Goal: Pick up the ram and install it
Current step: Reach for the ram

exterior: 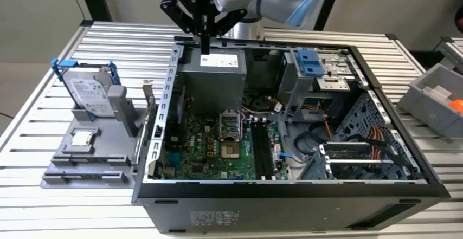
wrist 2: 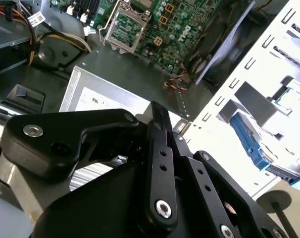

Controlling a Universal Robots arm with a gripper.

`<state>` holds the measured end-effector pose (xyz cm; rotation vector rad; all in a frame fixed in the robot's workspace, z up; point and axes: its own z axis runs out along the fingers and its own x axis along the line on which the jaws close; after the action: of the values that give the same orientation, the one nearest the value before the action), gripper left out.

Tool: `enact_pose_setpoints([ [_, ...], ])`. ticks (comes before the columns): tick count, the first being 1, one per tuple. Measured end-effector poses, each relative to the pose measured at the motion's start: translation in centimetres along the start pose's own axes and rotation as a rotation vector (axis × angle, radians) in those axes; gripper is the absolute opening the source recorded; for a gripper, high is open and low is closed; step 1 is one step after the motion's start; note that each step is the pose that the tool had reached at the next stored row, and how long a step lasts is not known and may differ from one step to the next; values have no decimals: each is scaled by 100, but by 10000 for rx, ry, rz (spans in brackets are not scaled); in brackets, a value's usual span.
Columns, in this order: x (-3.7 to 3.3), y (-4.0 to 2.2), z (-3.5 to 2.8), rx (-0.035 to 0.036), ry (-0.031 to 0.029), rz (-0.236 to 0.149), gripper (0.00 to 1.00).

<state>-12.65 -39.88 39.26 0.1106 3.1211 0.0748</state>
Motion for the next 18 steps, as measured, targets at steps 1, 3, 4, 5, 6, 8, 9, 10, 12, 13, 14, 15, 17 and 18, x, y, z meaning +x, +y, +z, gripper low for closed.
enact_pose_setpoints([
  [1,12,-1,0,1,5,0,0],
  [3,36,-3,-1,1,14,1,0],
  [4,47,-3,-1,1,18,1,0],
  [5,58,-4,0,0,23,2,0],
  [6,68,-5,-1,1,29,2,0],
  [8,89,-6,-1,2,42,2,0],
  [9,97,-7,-1,3,50,2,0],
  [10,105,-7,-1,3,57,3,0],
  [12,118,-8,-2,5,75,4,0],
  [13,125,-9,-2,5,83,4,0],
  [14,130,-9,-2,6,93,5,0],
  [15,135,-9,-2,7,103,5,0],
  [17,144,-10,-2,9,124,5,0],
  [18,148,-10,-2,9,133,6,0],
])
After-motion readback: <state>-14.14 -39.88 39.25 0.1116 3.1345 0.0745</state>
